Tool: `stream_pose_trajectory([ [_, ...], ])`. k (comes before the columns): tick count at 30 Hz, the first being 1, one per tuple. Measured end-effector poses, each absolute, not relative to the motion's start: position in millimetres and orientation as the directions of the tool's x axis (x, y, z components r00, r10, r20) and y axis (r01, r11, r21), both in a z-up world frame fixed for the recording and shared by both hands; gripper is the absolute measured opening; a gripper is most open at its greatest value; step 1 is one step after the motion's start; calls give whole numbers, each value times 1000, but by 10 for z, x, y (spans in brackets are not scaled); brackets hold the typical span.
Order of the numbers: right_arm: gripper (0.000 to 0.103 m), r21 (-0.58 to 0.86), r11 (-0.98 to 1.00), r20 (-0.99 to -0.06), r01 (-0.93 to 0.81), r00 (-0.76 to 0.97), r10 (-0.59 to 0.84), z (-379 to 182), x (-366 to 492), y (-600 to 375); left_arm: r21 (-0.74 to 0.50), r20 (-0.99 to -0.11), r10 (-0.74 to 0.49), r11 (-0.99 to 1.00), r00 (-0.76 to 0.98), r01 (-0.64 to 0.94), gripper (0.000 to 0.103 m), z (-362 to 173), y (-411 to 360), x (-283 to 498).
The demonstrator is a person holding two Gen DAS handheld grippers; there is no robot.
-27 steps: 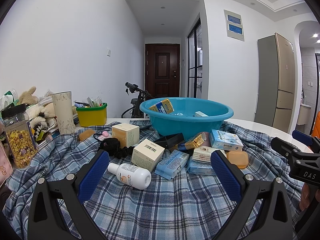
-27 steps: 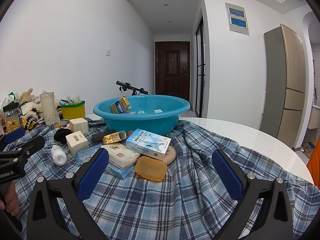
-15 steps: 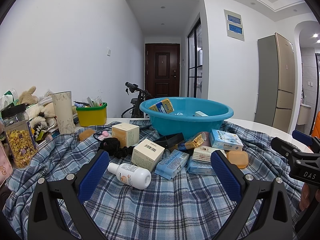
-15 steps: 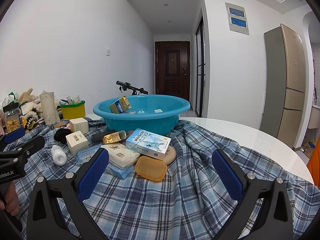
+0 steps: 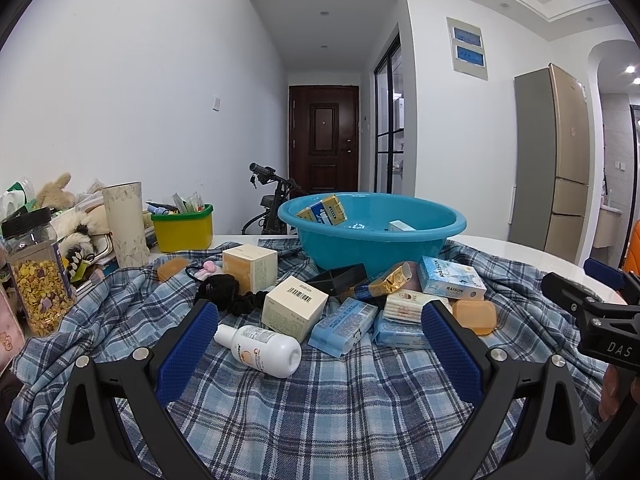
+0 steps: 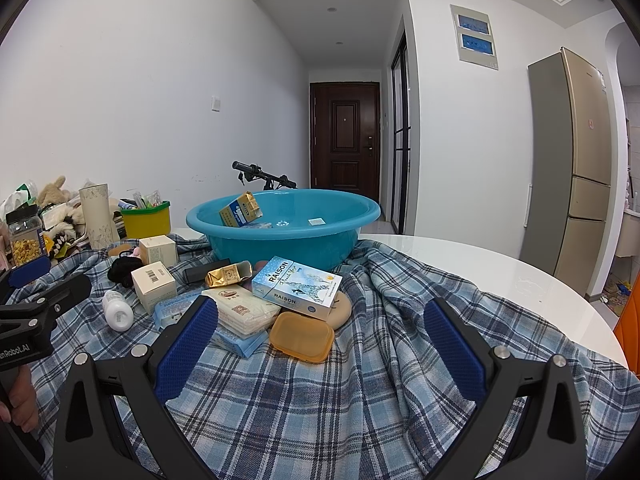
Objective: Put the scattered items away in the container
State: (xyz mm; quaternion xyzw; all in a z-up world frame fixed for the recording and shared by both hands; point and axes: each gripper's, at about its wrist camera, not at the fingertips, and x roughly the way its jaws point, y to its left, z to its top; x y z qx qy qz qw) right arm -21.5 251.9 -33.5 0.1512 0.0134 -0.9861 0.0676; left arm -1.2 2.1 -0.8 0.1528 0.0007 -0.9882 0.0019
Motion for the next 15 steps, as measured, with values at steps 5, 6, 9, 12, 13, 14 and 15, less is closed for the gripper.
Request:
stream_pose_trajectory([
  [5,102,-4,-992,-315,130,-941,-122,-338,-251,2536,-5,-308,10,-1000,-951,-9,103,-41,41,-36],
  [6,102,-4,-992,-315,130,-941,-122,-331,-241,2535,-8,-311,13,-1000,-950,-11,103,-42,41,-42],
  [9,102,2,-990,-306,140,-942,-134,-326,-234,2538,-17,-311,17,-1000,-950,-12,103,-38,35,-51],
  [12,102,-7,-990,-300,140,-945,-132,-336,-230,2520,-12,-300,14,-1000,-954,-11,103,-23,48,-46],
  [13,102,-15,-990,-309,139,-943,-127,-338,-242,2515,-9,-303,19,-1000,-953,-18,103,-21,52,-53],
  [14,102,-22,-990,-322,138,-939,-123,-341,-260,2508,-1,-309,20,-1000,-951,-21,103,-19,55,-64],
  [15,102,-27,-990,-340,139,-932,-122,-346,-279,2501,9,-316,13,-1000,-949,-17,103,-16,61,-73],
])
